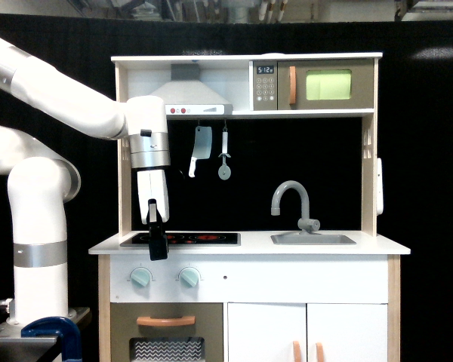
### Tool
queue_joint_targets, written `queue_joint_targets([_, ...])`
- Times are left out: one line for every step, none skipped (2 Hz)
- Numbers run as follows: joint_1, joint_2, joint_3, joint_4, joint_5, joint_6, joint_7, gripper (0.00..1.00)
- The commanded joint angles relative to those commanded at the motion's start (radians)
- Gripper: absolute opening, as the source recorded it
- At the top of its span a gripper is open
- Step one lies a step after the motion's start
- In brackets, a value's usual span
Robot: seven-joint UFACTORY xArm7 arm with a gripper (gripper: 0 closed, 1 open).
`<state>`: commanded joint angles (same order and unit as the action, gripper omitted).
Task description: Turn on the faucet
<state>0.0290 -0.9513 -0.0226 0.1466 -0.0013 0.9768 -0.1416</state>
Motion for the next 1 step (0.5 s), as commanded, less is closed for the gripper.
queue_joint_targets([0.094, -0.134, -0.306, 0.027, -0.037, -0.032, -0.501, 1.00])
